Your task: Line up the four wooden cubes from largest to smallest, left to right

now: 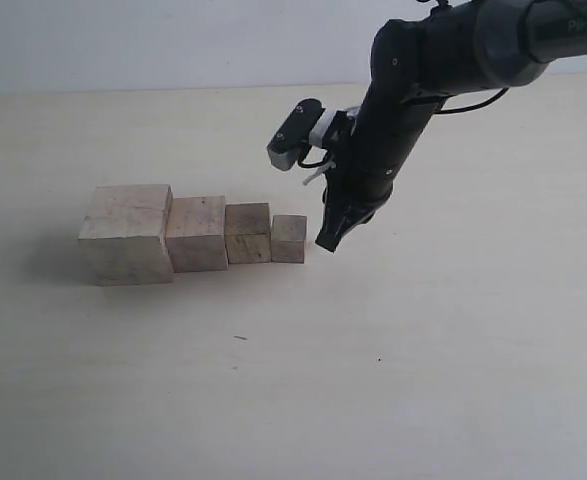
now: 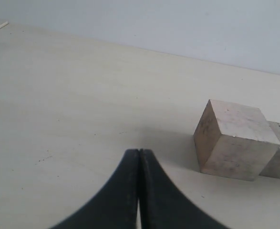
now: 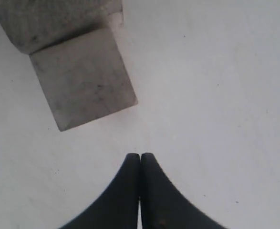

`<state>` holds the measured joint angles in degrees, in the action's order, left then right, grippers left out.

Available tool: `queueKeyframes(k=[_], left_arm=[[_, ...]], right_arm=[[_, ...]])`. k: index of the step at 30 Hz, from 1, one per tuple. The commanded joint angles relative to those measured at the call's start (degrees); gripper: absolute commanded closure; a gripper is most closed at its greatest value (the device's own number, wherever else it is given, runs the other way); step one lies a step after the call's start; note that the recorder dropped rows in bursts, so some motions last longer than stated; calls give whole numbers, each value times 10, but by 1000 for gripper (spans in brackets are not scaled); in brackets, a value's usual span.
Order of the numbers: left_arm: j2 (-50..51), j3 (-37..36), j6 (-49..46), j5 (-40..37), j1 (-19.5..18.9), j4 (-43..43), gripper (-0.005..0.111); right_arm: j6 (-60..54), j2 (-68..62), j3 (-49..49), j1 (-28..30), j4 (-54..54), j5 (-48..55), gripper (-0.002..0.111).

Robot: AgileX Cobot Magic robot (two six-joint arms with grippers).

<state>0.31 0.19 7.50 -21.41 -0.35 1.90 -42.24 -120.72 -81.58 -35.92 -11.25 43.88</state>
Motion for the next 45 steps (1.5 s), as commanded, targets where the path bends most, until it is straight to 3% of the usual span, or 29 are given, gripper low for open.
queueKeyframes(k=[1,45], left_arm=[[-3,-2,1,1,5,2,107],[-3,-2,1,1,5,2,107]], right_arm=[[2,-6,0,-1,-22,-9,108],[-62,-37,0,-1,-124,-42,108]])
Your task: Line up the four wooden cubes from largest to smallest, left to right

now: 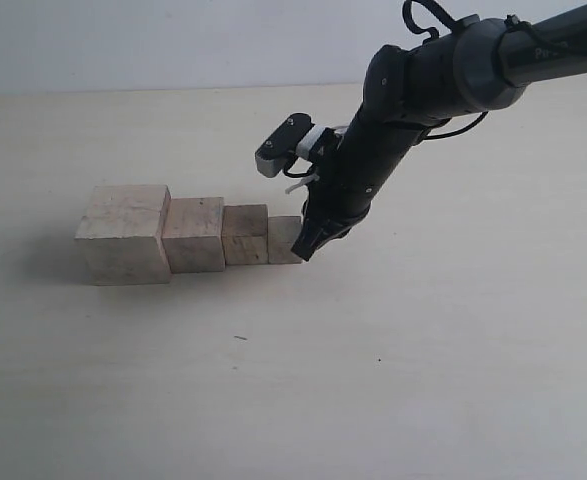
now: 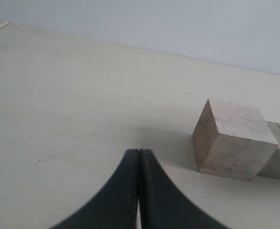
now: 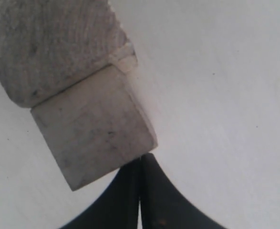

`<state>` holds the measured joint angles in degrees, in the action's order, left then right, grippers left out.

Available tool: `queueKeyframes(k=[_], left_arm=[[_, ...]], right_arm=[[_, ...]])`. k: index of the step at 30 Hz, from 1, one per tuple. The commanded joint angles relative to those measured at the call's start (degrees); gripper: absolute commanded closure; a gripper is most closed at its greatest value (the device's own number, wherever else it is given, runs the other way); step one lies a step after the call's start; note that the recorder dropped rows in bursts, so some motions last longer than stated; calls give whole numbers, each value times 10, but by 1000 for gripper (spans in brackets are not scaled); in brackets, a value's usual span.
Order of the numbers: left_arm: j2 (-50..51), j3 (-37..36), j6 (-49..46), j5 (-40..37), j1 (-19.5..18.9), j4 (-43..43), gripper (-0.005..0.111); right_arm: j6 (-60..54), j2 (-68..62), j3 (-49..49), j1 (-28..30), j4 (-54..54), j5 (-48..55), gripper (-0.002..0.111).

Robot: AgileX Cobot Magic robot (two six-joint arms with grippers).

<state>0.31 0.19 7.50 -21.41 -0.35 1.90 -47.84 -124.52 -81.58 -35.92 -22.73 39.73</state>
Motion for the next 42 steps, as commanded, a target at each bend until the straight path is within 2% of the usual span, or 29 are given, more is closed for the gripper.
queueKeyframes(k=[1,7,13,16,22,36,42], left_arm=[[-3,-2,1,1,5,2,107],[-3,-2,1,1,5,2,107],[-3,-2,1,1,5,2,107],[-3,-2,1,1,5,2,107],[-3,-2,1,1,5,2,107],[-3,-2,1,1,5,2,107],[-3,-2,1,1,5,2,107]], right_arm=[[-6,1,0,-1,-9,-2,108],[27,25,0,-1,51,6,108],[188,81,0,-1,199,34,108],[251,111,0,-1,231,53,108],[354,182,35,0,205,12,108],[354,488,265,-1,31,-160,108],[354,622,280,-1,31,-154,108]])
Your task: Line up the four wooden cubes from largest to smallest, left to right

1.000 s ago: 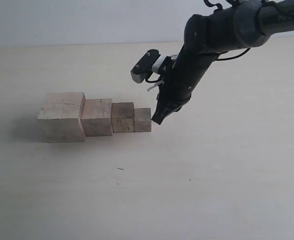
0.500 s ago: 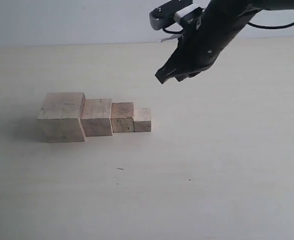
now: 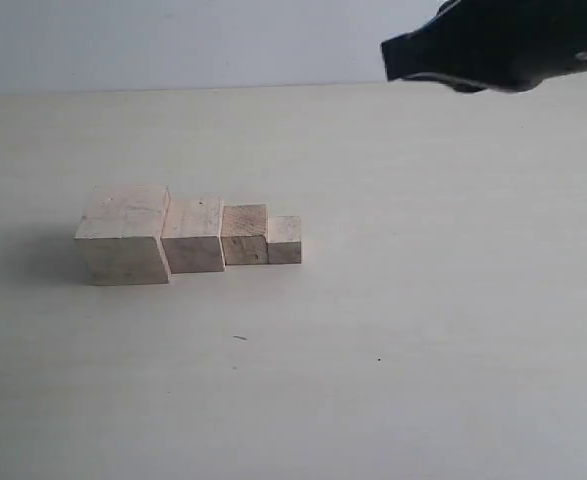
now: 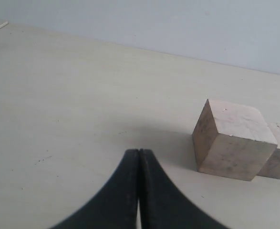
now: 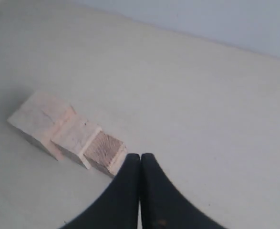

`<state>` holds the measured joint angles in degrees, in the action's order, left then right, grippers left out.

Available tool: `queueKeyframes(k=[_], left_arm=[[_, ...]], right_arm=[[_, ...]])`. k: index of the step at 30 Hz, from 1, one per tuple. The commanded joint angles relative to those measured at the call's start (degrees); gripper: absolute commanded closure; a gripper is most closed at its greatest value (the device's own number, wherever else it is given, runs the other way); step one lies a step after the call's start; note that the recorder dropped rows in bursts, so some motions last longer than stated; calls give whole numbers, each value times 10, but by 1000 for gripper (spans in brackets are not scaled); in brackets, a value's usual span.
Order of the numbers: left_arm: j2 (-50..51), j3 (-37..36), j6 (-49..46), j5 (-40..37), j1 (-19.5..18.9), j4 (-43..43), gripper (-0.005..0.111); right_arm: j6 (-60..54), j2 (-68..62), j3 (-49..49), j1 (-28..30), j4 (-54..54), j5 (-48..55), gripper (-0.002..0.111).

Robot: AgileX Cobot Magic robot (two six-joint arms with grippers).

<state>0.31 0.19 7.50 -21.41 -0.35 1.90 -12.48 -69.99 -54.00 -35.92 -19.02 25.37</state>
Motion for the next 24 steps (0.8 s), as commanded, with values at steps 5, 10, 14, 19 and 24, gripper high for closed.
queueKeyframes(k=[5,10,14,19,24], left_arm=[[-3,-2,1,1,5,2,107],[-3,-2,1,1,5,2,107],[-3,-2,1,1,5,2,107],[-3,-2,1,1,5,2,107],[-3,-2,1,1,5,2,107]], right_arm=[[1,163,4,-1,-6,-13,108],[1,232,4,-1,-2,-13,108],[1,278,4,-1,-1,-13,108],[14,312,4,-1,37,10,108],[112,338,5,-1,128,49,108]])
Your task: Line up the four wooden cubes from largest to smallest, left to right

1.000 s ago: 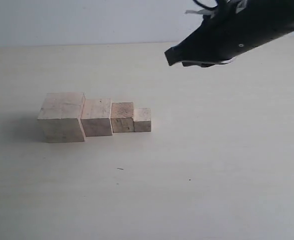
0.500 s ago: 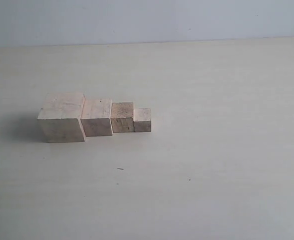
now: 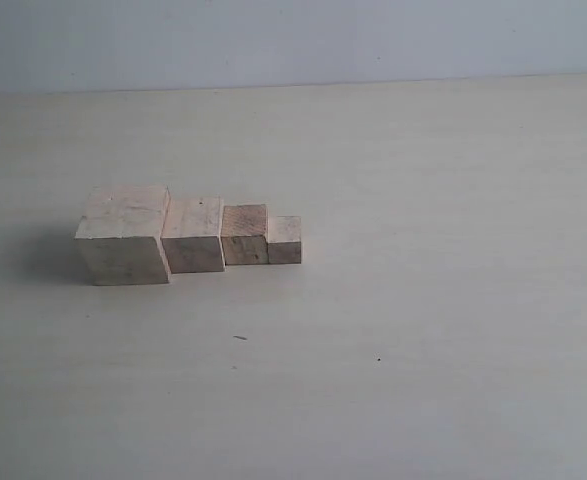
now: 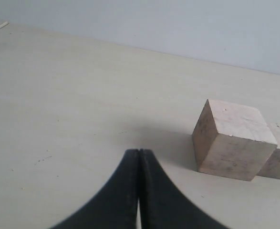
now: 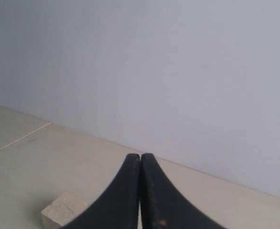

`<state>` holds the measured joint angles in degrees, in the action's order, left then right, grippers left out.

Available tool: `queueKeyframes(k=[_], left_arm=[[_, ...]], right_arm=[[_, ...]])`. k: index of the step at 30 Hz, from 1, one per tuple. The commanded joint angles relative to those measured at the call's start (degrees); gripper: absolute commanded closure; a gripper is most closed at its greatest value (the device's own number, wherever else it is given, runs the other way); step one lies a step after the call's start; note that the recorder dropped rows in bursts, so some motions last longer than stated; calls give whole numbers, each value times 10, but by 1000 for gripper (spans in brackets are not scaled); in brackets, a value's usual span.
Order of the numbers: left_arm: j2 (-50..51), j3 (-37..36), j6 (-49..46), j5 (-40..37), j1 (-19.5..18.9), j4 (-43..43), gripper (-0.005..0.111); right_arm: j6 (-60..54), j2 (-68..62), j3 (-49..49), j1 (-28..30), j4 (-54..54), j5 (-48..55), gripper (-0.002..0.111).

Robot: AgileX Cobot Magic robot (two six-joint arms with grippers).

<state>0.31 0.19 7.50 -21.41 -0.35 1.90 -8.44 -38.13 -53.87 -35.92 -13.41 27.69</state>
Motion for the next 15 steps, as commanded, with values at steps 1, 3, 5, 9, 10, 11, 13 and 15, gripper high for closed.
queueKeyframes(k=[1,3,5,9,10,11,13,15], left_arm=[[-3,-2,1,1,5,2,107],[-3,-2,1,1,5,2,107],[-3,-2,1,1,5,2,107],[-3,-2,1,1,5,2,107],[-3,-2,1,1,5,2,107],[-3,-2,1,1,5,2,107],[-3,-2,1,1,5,2,107],[-3,-2,1,1,5,2,107]], right_arm=[[96,24,5,5,96,34,108],[120,28,9,33,112,39,108],[120,32,25,79,112,38,108],[121,50,83,183,110,34,108],[121,57,100,203,110,28,108],[121,68,124,226,110,18,108],[121,114,203,283,110,-36,108],[121,170,272,320,110,-93,108]])
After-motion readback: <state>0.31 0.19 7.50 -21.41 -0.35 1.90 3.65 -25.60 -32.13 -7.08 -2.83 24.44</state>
